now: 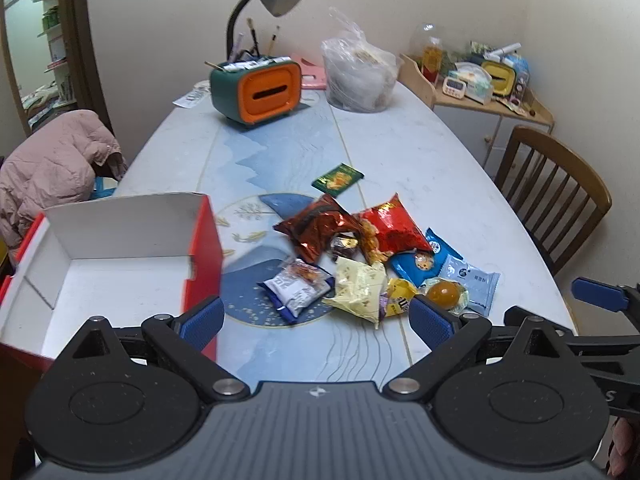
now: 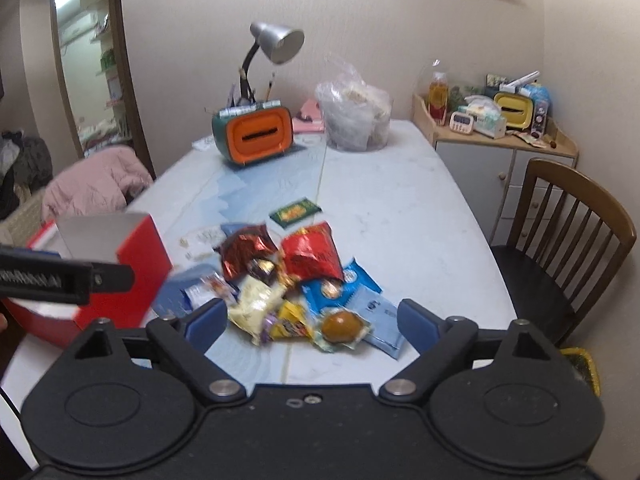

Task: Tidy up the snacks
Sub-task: 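Grasp the pale yellow bag with the left tool while the right grasps the brown egg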

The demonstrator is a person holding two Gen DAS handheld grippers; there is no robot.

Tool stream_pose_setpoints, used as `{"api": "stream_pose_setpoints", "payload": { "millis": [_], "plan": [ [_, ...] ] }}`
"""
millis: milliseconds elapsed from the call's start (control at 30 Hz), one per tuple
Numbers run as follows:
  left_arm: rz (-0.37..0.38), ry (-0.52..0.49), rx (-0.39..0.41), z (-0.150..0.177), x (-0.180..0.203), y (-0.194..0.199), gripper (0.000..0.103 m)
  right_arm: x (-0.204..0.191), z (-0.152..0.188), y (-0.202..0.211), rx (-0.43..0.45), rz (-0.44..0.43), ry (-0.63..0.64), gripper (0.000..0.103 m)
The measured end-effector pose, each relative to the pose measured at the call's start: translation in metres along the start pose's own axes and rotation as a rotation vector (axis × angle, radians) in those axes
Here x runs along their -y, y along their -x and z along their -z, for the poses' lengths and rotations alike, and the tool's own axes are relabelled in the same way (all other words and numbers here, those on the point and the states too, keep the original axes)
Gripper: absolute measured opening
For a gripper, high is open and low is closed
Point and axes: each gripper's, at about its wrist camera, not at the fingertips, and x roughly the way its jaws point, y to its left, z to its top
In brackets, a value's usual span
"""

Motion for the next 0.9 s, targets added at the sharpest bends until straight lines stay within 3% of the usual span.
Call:
{"api": "stream_pose_setpoints", "payload": {
  "millis": [533,900],
  "plan": [
    [-0.032,-0.003,-0.094,-0.011,0.019,-0.083,0.099,0.037,0.011,-0.086,-0.092,-0.096,0.21,0.076],
    [-0.016,-0.072,-0.169,-0.018,0.031,-0.135,0.095,0.04,0.015,-0.131,-0.149,-0.187,0.343,0.07]
  ]
}}
